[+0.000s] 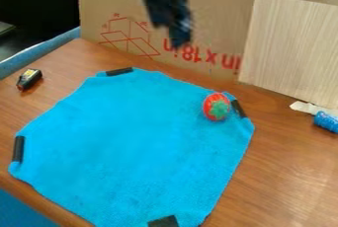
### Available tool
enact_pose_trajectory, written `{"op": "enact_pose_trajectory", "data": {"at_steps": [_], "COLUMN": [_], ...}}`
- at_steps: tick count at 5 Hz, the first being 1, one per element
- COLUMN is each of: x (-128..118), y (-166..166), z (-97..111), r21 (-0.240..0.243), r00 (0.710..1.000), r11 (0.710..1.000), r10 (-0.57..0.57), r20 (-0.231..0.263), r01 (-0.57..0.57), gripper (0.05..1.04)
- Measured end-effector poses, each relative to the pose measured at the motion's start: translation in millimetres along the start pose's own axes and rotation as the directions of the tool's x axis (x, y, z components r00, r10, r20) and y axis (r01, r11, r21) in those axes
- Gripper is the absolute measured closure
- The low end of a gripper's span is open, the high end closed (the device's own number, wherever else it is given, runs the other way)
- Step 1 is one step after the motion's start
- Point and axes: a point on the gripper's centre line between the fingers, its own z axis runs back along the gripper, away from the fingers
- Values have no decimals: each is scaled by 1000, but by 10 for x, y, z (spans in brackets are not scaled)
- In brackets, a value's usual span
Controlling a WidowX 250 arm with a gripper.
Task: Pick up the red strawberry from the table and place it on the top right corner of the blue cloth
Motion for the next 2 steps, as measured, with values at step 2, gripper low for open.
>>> {"op": "enact_pose_trajectory", "data": {"at_steps": [2], "x": [-10], "y": [6], "z": [44], "r21": [7], "r00": [1000], "r11": [1000], "r10": [-5], "r20": [5], "r01": [4], "gripper": [82]}}
